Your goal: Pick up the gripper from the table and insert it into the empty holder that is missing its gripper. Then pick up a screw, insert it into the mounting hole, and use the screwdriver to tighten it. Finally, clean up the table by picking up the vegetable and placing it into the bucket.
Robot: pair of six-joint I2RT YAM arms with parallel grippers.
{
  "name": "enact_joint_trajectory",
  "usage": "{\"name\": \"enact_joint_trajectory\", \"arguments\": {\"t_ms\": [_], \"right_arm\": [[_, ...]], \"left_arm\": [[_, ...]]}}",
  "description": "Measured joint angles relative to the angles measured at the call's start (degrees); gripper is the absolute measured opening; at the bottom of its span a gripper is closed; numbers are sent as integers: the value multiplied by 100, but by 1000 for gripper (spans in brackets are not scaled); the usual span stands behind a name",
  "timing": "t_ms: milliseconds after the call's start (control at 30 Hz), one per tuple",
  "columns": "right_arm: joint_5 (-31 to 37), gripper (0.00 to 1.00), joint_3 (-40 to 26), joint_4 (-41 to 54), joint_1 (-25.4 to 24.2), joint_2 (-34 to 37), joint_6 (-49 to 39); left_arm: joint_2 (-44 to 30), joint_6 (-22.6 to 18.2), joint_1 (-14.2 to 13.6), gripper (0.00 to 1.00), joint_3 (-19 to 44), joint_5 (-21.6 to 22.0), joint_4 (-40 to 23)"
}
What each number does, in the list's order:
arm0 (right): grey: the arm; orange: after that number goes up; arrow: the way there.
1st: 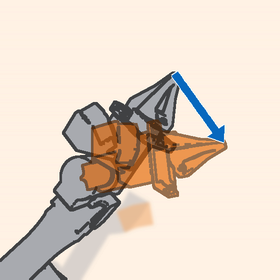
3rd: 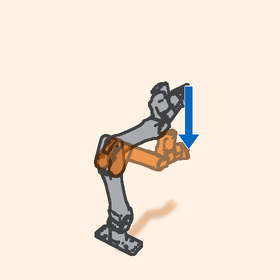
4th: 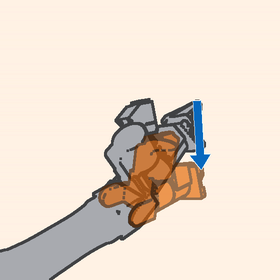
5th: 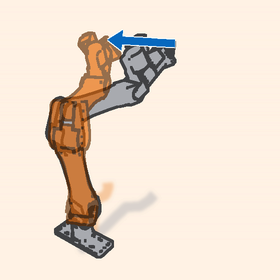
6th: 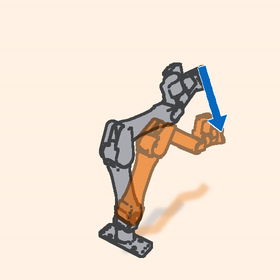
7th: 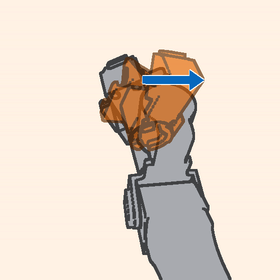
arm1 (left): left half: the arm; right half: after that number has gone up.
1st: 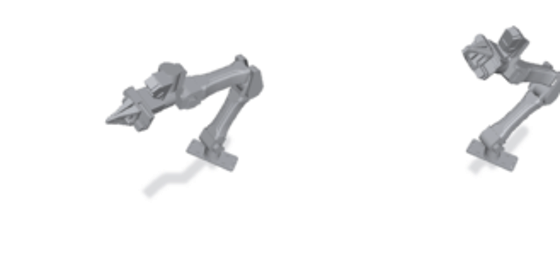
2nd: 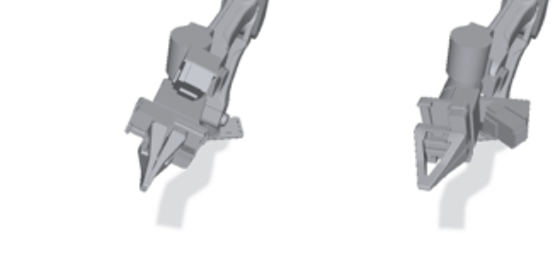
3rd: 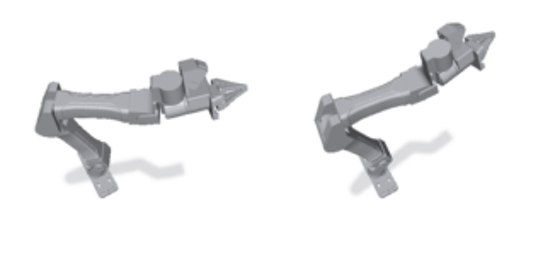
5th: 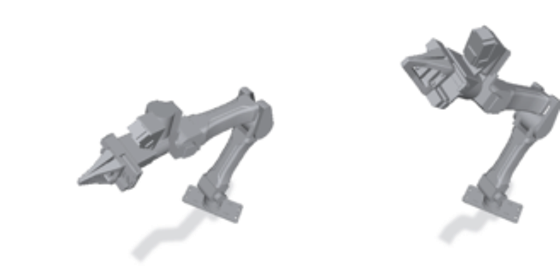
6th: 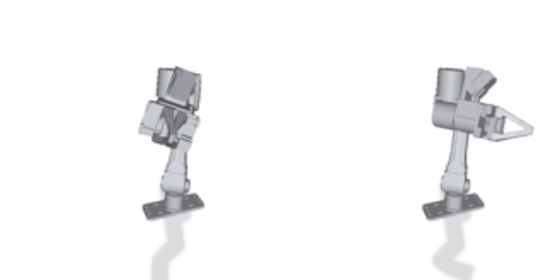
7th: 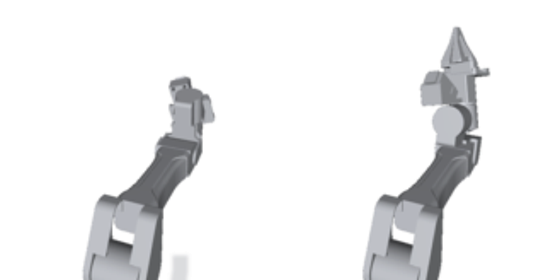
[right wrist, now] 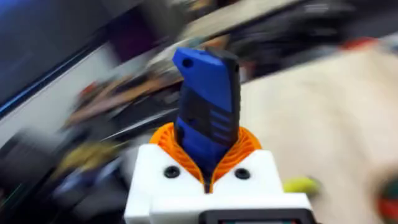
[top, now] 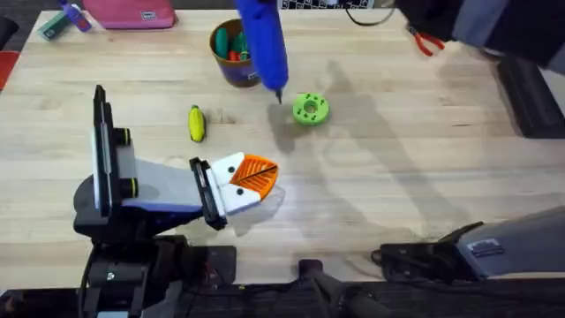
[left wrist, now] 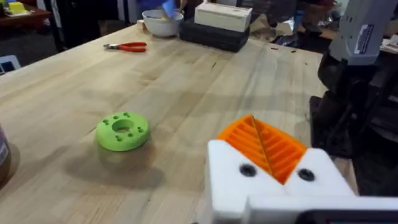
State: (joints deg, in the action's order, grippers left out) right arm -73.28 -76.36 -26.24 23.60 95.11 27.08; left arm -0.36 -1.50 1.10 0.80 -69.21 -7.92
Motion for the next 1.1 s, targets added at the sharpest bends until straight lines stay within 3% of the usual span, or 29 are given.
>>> {"name": "enact_joint_trajectory", "arguments": {"t_ms": [167,467,733,900,1100], "right_arm": [[2031,25,2,1642,-217,14,-1552],[3381,25,-55,4289,-1137,-159,-3990],[5568,25,-250,6474,-1310,-774,-7070],[6461,25,-262,7027,-1301,-494,-8651],[7135,25,-262,6982,-1301,263,-9582]], "left_arm": [[0,0,0,19,0,0,0],[0,0,0,19,0,0,0],[0,0,0,19,0,0,0],[0,0,0,19,0,-2,0],[0,0,0,19,0,0,0]]}}
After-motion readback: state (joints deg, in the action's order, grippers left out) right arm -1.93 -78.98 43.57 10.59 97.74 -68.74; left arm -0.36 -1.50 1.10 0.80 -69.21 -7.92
